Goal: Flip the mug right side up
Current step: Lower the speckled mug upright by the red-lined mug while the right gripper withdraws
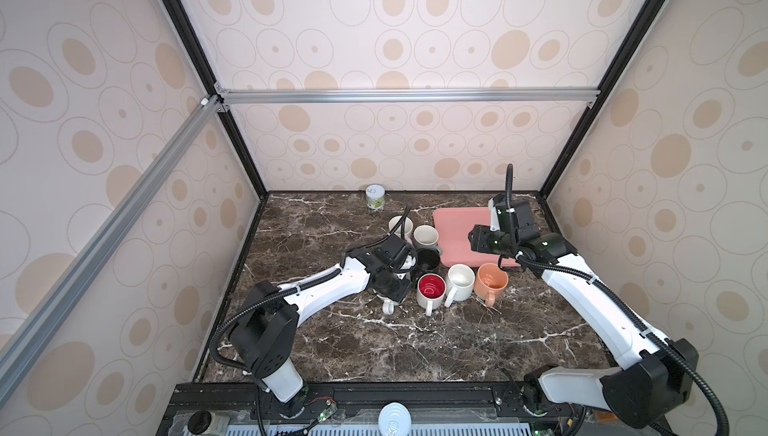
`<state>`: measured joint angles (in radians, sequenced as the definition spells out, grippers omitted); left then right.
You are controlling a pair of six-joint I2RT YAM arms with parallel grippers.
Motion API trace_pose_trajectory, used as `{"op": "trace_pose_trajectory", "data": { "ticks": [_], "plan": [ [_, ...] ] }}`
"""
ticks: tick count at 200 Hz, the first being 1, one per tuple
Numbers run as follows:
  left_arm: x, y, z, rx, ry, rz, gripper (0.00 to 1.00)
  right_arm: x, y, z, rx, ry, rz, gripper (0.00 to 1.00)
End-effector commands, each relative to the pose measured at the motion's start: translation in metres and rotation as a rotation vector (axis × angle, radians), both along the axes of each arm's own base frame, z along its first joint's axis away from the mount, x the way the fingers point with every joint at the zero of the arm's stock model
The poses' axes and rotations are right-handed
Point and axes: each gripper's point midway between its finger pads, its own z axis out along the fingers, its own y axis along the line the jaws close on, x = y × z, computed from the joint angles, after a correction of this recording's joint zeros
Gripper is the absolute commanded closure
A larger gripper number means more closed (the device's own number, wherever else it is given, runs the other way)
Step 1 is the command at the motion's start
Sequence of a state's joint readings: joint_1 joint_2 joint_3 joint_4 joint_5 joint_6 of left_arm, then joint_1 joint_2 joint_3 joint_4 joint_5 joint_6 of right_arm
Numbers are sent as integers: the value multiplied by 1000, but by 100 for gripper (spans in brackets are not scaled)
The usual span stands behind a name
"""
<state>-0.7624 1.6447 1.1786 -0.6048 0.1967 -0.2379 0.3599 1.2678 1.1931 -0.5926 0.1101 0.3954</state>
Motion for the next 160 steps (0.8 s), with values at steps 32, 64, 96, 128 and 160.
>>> {"op": "trace_pose_trajectory", "data": {
  "ticks": [32,64,96,128,160],
  "plan": [
    [14,-12,12,-34,-72,-17,83,-21,-43,2,-137,-44,-117,36],
    [18,-13,21,-35,-91,-18,69,-27,-60,2,-188,-61,-165,31],
    [20,-13,32,-34,-107,-17,64,-29,-74,-1,-227,-68,-206,25],
    [24,-9,50,-27,-152,-17,60,-29,-93,-1,-291,-93,-258,15],
    [35,1,71,19,-240,-9,50,-28,-116,-6,-312,-110,-318,0]
  ]
}}
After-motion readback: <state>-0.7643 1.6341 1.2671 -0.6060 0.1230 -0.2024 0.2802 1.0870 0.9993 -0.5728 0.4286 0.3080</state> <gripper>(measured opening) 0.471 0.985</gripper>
